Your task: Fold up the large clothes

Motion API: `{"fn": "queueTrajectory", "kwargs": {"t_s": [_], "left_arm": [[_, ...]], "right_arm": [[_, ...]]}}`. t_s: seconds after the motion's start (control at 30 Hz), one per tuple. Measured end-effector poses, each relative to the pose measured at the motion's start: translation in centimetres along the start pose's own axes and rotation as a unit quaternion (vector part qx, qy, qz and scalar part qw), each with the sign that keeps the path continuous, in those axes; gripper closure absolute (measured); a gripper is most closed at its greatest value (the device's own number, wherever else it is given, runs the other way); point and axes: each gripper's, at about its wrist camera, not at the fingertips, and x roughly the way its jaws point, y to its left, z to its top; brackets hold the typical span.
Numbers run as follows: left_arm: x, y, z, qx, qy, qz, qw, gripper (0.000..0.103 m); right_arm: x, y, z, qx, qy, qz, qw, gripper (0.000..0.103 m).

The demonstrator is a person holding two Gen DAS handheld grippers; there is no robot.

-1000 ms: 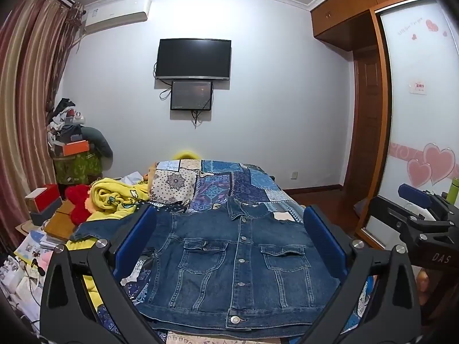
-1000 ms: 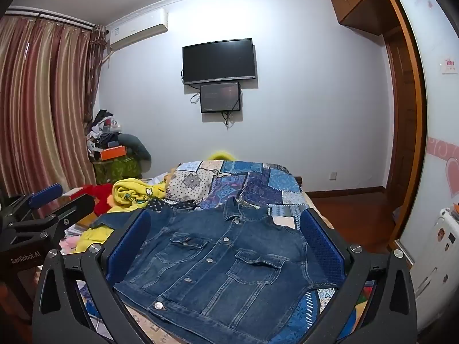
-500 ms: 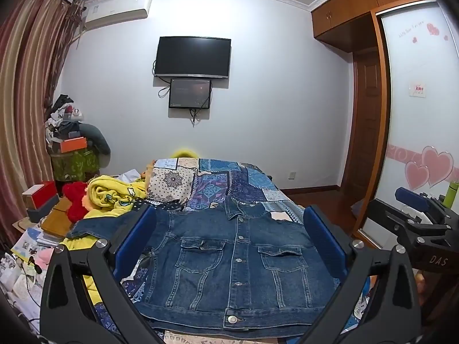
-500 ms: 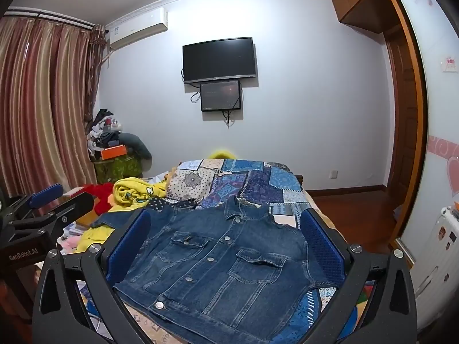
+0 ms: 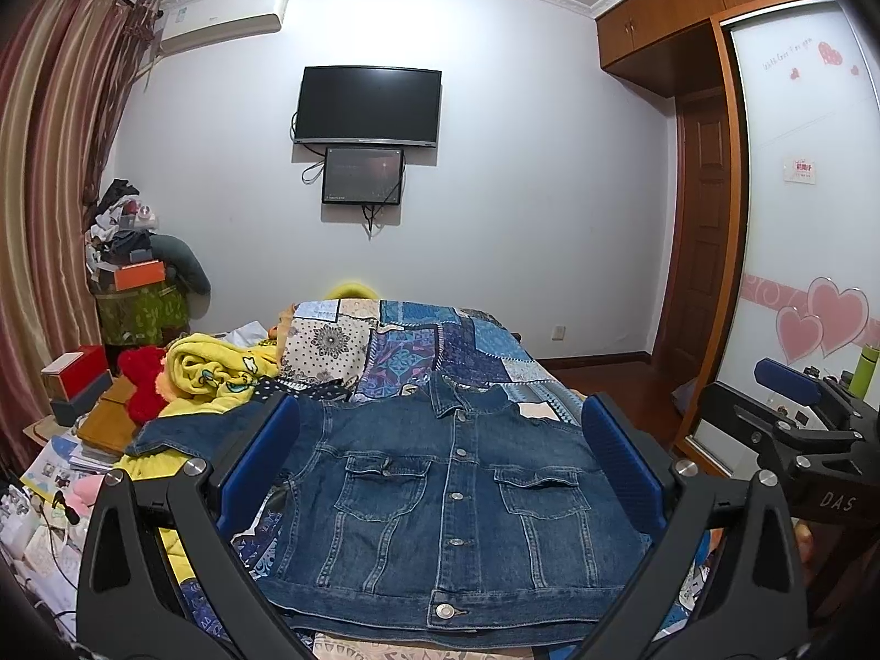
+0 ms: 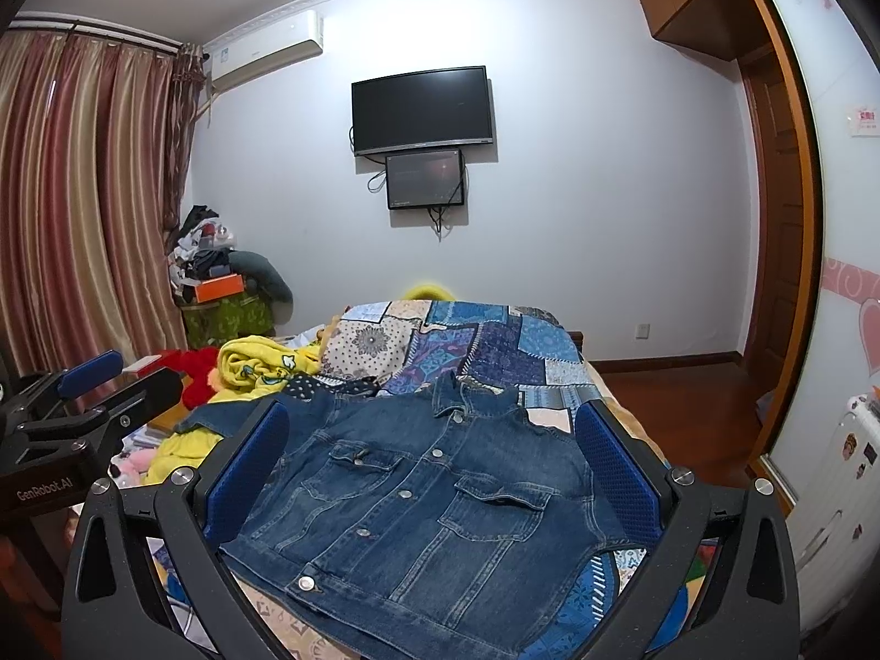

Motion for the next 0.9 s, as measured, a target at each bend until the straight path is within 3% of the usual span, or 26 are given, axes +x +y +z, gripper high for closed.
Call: {"fn": "queueTrajectory", "kwargs": {"t_s": [0.9], "left_arm": [[0.33, 0.08, -0.37, -0.002, 0.001, -0.001, 1.0000, 0.000]], "right_arm": [[0.39, -0.13, 0.07, 0.001, 0.001, 0.000, 1.000, 0.000]]}}
